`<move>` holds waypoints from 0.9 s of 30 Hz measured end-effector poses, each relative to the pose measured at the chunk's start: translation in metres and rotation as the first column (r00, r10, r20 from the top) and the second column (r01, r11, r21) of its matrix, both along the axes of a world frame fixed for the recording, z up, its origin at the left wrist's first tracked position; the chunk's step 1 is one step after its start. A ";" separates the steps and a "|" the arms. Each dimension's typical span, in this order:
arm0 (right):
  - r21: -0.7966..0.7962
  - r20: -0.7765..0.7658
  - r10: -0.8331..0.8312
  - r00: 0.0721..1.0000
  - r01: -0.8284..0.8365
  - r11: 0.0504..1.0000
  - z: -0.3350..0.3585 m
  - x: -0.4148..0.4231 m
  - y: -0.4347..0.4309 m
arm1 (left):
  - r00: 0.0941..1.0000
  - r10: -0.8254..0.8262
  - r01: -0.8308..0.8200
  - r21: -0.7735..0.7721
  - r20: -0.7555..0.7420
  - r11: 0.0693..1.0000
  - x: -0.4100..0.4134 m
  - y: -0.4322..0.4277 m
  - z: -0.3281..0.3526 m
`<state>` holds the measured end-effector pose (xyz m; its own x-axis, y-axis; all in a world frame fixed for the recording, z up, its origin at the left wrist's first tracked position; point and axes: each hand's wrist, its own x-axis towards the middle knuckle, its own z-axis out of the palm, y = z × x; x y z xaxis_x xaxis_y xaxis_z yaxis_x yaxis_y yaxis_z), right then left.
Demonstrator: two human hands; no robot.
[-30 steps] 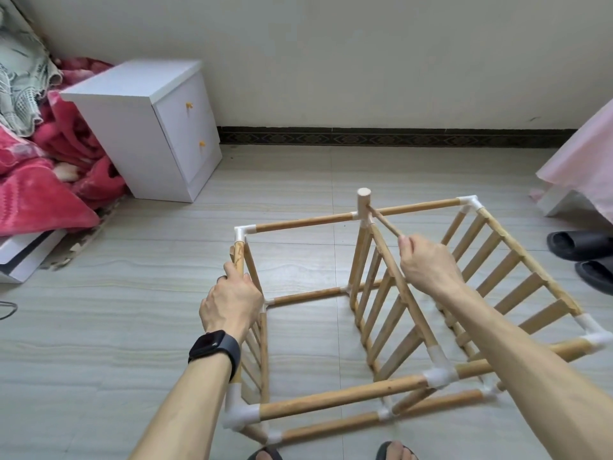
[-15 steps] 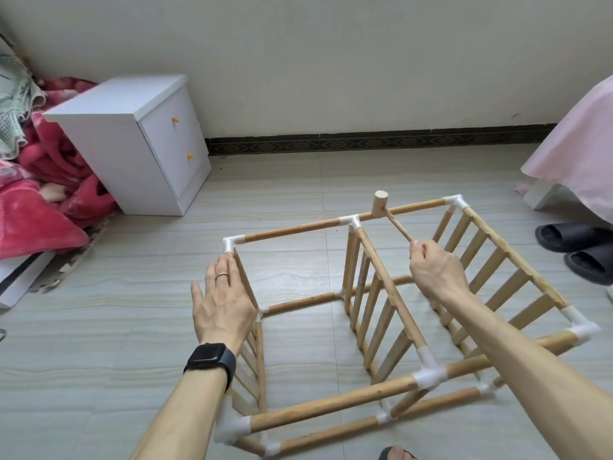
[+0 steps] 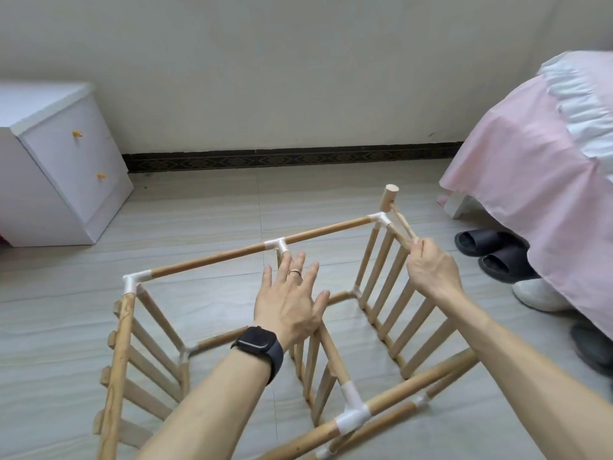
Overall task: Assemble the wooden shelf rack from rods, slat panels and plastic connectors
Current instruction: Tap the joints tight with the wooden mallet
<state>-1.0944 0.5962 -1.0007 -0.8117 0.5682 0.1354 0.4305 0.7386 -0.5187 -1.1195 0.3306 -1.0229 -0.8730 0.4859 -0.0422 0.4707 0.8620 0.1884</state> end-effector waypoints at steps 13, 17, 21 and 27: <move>0.102 -0.042 -0.052 0.998 0.056 0.993 -0.009 -0.024 0.007 | 0.988 0.074 -0.082 0.054 0.135 0.995 0.007 0.010 -0.013; 0.136 0.096 -0.053 0.994 0.040 0.990 -0.007 -0.024 0.002 | 0.986 0.078 -0.087 0.054 0.146 0.995 0.007 0.010 -0.010; 0.142 -0.101 -0.036 0.994 0.050 0.989 -0.008 -0.020 0.003 | 0.987 0.080 -0.088 0.052 0.141 0.995 0.007 0.010 -0.010; 0.120 0.247 -0.040 0.968 0.010 0.993 -0.001 -0.016 0.002 | 0.986 0.061 -0.073 0.075 0.155 0.995 0.008 0.009 -0.010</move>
<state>-1.1099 0.5979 -1.0020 -0.8139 0.5810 -0.0018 0.5540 0.7752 -0.3036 -1.1113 0.3400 -1.0332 -0.8899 0.4340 -0.1405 0.3731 0.8697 0.3231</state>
